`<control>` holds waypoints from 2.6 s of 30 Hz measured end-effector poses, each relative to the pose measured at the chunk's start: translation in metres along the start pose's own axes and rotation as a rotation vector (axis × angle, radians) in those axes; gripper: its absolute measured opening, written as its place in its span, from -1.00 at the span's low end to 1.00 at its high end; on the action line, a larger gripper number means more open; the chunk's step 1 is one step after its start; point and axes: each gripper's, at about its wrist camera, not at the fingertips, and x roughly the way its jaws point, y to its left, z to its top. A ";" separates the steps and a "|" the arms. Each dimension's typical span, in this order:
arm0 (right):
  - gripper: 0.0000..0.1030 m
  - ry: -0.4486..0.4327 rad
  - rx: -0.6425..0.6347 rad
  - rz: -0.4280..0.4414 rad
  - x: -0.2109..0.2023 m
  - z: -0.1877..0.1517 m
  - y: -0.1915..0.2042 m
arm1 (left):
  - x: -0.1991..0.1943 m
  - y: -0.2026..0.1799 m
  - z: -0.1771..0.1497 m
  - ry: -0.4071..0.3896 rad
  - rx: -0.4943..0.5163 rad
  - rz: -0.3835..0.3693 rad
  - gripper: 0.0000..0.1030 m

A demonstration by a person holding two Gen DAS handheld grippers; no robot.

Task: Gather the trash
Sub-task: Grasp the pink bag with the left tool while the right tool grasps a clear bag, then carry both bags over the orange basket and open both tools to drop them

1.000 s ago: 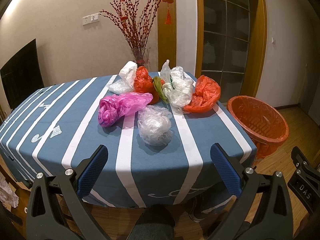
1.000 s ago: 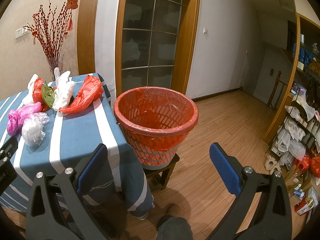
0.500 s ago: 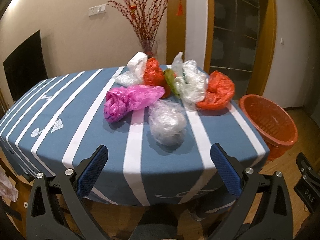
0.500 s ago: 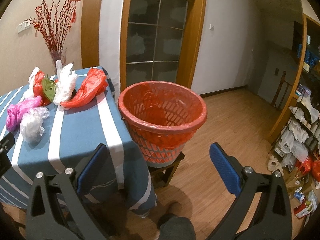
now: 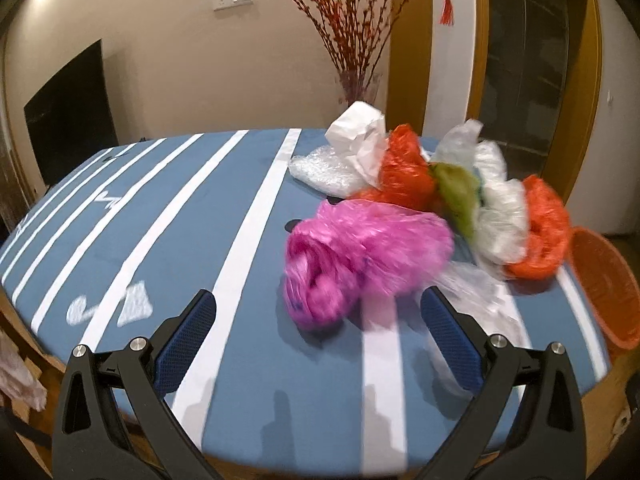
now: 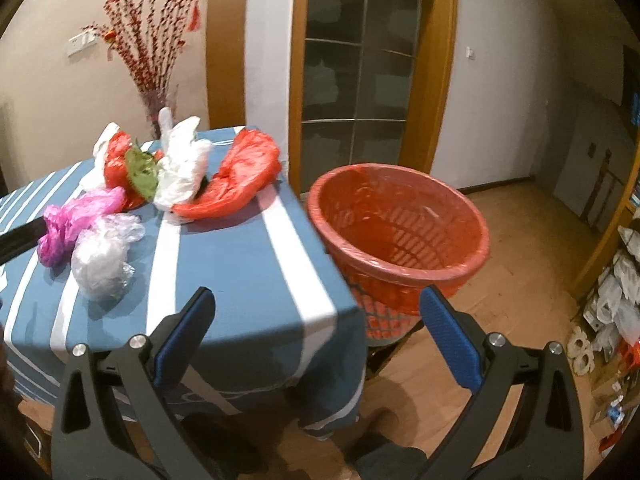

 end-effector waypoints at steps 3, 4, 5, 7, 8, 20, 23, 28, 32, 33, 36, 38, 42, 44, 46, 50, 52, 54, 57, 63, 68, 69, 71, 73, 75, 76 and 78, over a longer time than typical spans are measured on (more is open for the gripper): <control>0.92 0.007 -0.015 0.000 0.006 0.002 0.010 | 0.020 0.002 0.007 0.030 0.018 -0.030 0.96; 0.92 0.010 -0.018 0.000 0.009 0.003 0.013 | 0.025 0.003 0.010 0.038 0.023 -0.037 0.96; 0.92 0.014 -0.019 0.002 0.011 0.004 0.016 | 0.030 0.003 0.012 0.043 0.024 -0.043 0.96; 0.92 0.020 -0.023 0.004 0.016 0.007 0.022 | 0.039 0.005 0.017 0.057 0.022 -0.061 0.95; 0.92 0.023 -0.026 0.007 0.018 0.008 0.025 | 0.043 0.006 0.019 0.061 0.020 -0.072 0.95; 0.92 0.009 -0.087 0.128 0.029 0.033 0.081 | 0.070 0.028 0.020 0.116 0.003 -0.170 0.01; 0.92 0.008 -0.086 0.182 0.030 0.040 0.095 | 0.064 0.036 0.021 0.084 0.007 -0.155 -0.15; 0.91 0.020 -0.084 0.280 0.035 0.049 0.119 | 0.061 0.053 0.024 0.054 -0.015 -0.129 -0.41; 0.78 0.064 -0.092 0.351 0.045 0.051 0.139 | 0.059 0.067 0.026 0.039 -0.040 -0.110 -0.45; 0.75 0.086 -0.098 0.368 0.050 0.051 0.145 | 0.060 0.071 0.025 0.039 -0.047 -0.111 -0.47; 0.61 0.134 -0.121 0.389 0.061 0.044 0.156 | 0.060 0.077 0.025 0.036 -0.059 -0.111 -0.49; 0.35 0.178 -0.148 0.385 0.071 0.036 0.162 | 0.059 0.080 0.024 0.031 -0.061 -0.111 -0.52; -0.37 0.233 -0.136 0.422 0.081 0.027 0.159 | 0.057 0.082 0.024 0.022 -0.066 -0.119 -0.58; -0.48 0.216 -0.132 0.428 0.076 0.030 0.155 | 0.056 0.083 0.024 0.018 -0.069 -0.123 -0.59; -0.54 0.190 -0.125 0.430 0.070 0.033 0.151 | 0.053 0.084 0.024 0.011 -0.072 -0.128 -0.60; -0.56 0.145 -0.105 0.431 0.063 0.043 0.140 | 0.046 0.085 0.024 -0.009 -0.075 -0.135 -0.60; -0.56 0.128 -0.093 0.424 0.060 0.049 0.133 | 0.041 0.086 0.025 -0.021 -0.078 -0.139 -0.60; -0.56 0.115 -0.082 0.418 0.056 0.053 0.126 | 0.036 0.086 0.027 -0.032 -0.079 -0.144 -0.60; -0.56 0.088 -0.067 0.400 0.051 0.059 0.115 | 0.027 0.082 0.031 -0.051 -0.082 -0.154 -0.60; -0.56 0.040 -0.031 0.358 0.043 0.066 0.088 | 0.002 0.064 0.040 -0.101 -0.063 -0.200 -0.60; -0.56 0.002 0.003 0.298 0.040 0.072 0.057 | -0.016 0.039 0.049 -0.134 -0.043 -0.259 -0.60; -0.56 -0.005 0.010 0.284 0.039 0.073 0.050 | -0.021 0.028 0.052 -0.142 -0.036 -0.282 -0.60; -0.56 -0.017 0.032 0.256 0.038 0.076 0.034 | -0.026 0.017 0.054 -0.150 -0.027 -0.307 -0.60; -0.56 -0.029 0.061 0.226 0.039 0.078 0.014 | -0.032 -0.004 0.059 -0.158 -0.011 -0.348 -0.60; -0.56 -0.036 0.086 0.202 0.040 0.081 -0.002 | -0.035 -0.024 0.062 -0.162 0.005 -0.385 -0.60; -0.56 -0.041 0.102 0.186 0.040 0.083 -0.013 | -0.037 -0.033 0.063 -0.162 0.011 -0.402 -0.60; -0.56 -0.048 0.123 0.161 0.042 0.085 -0.029 | -0.039 -0.057 0.066 -0.162 0.027 -0.447 -0.60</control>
